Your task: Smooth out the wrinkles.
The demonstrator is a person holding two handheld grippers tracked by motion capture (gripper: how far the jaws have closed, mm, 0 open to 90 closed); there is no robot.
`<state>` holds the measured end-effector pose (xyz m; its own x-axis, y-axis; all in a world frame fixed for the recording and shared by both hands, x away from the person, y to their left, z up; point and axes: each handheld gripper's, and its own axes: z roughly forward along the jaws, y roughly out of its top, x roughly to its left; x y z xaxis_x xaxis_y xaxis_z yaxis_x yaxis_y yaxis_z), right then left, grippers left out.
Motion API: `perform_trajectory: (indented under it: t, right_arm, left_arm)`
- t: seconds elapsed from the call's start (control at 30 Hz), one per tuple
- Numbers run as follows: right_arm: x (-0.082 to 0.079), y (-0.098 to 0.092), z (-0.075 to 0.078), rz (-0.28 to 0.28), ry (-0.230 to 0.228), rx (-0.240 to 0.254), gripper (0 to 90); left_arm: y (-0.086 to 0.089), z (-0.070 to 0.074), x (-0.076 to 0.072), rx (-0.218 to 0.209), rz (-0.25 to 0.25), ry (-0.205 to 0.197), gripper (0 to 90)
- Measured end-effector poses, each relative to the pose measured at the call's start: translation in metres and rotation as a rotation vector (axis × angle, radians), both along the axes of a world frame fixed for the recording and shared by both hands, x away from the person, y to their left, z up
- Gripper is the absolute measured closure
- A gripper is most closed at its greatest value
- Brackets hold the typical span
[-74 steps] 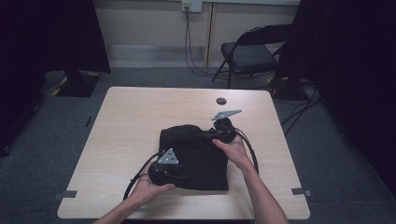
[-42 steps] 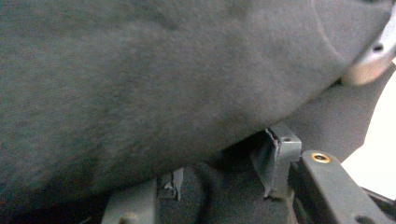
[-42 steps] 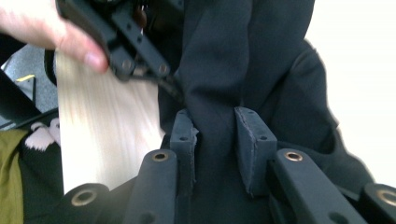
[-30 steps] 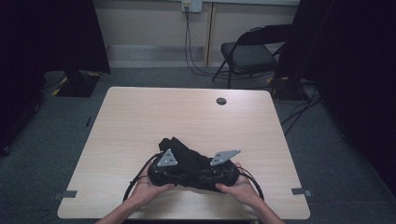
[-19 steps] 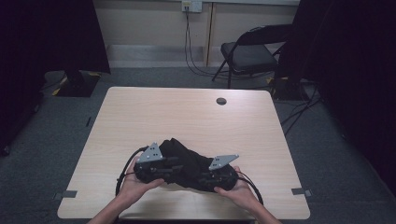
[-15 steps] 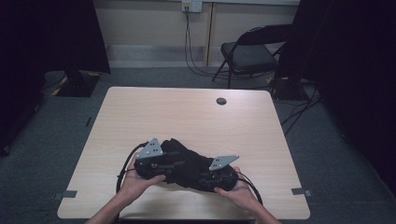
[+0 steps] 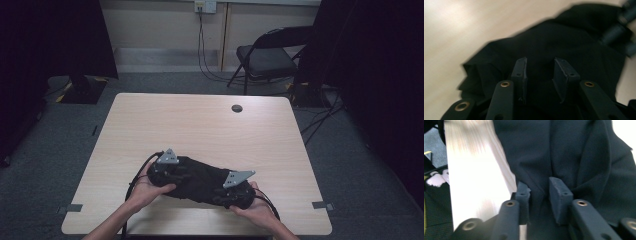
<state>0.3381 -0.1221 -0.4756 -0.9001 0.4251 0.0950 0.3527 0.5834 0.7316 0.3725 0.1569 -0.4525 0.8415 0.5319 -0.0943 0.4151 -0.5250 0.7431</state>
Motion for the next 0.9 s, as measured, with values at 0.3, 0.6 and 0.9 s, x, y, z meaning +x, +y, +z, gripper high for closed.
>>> perform_trajectory:
  t: [0.3, 0.6, 0.9]
  right_arm:
    - [-0.001, -0.002, 0.019, -0.03, 0.011, 0.037, 53.7]
    - [0.035, -0.007, 0.05, -0.174, -0.064, 0.148, 49.3]
    - [0.061, 0.025, 0.028, -0.164, -0.042, 0.036, 78.5]
  left_arm:
    - [0.005, -0.011, -0.018, -0.022, -0.009, -0.003, 50.7]
    - [0.001, -0.012, -0.022, 0.038, -0.038, -0.061, 51.2]
    - [-0.002, -0.011, -0.031, 0.065, -0.087, -0.092, 54.9]
